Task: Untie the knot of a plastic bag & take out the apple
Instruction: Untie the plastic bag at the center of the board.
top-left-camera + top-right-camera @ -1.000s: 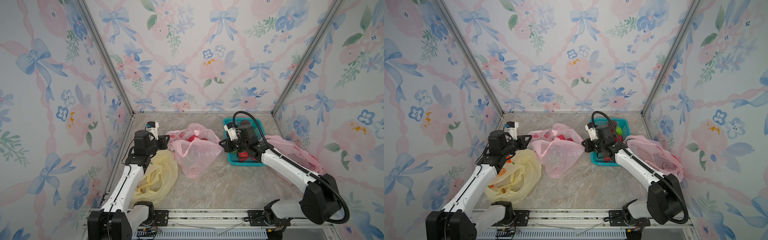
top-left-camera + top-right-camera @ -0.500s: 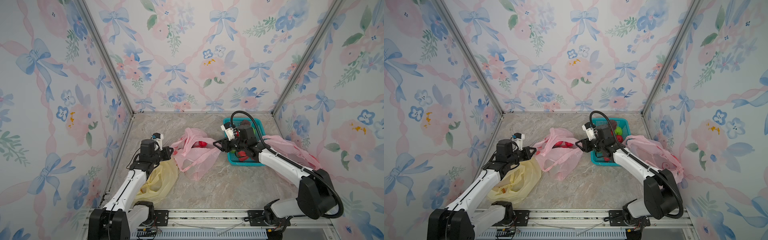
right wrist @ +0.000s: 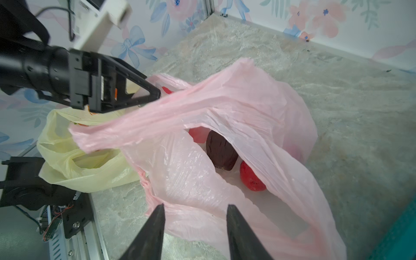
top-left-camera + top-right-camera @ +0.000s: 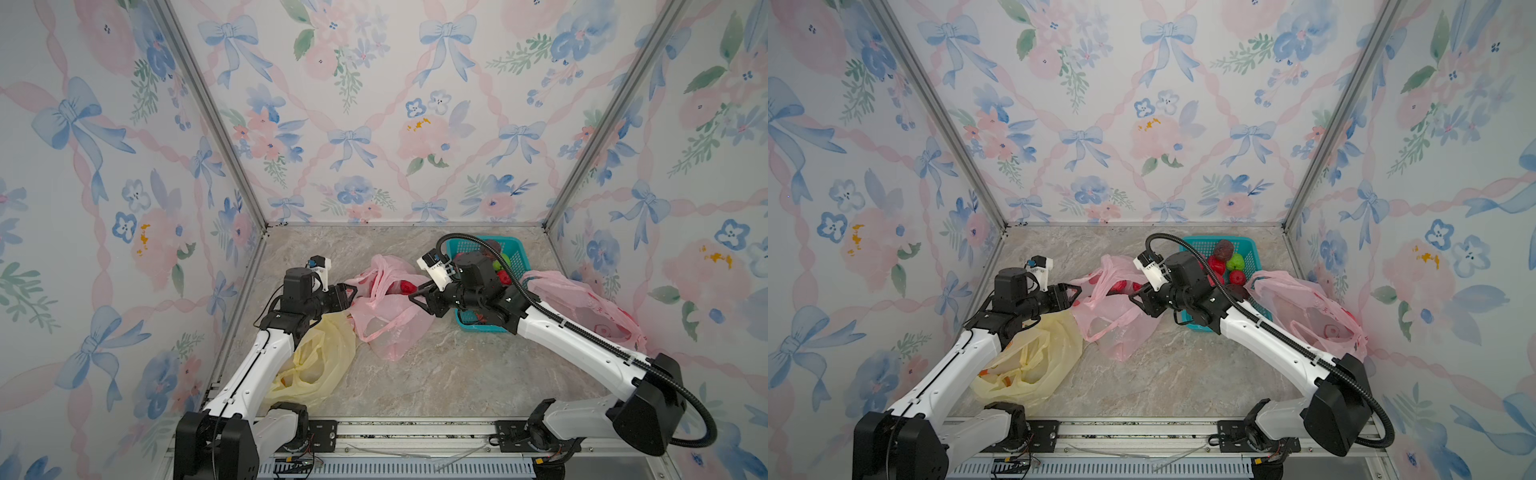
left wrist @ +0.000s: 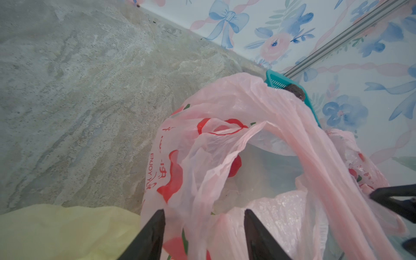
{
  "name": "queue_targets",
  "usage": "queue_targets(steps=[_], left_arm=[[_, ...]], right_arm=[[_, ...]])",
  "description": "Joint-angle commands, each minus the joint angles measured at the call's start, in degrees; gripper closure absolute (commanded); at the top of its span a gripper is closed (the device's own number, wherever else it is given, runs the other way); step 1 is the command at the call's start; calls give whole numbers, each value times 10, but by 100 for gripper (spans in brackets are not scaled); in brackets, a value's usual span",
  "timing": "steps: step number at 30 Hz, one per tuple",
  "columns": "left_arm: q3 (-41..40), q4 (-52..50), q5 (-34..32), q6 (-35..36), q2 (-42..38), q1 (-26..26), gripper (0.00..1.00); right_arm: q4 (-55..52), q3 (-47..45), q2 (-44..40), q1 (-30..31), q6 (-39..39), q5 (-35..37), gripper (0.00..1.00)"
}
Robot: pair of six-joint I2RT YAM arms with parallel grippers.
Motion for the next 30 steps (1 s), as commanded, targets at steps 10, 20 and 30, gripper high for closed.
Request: queue_targets(steps=[10,20,30], left_arm=[[81,-99,9,32,-39,-9,55],[145,-108,31,44,112,-135,100],[203,-24,-8,25,237,-152,100]], right_arm=[[31,72,91,19,72,50,57],[-8,124,165,46,91,97,58],[-19,113,185,66,103,93,59]])
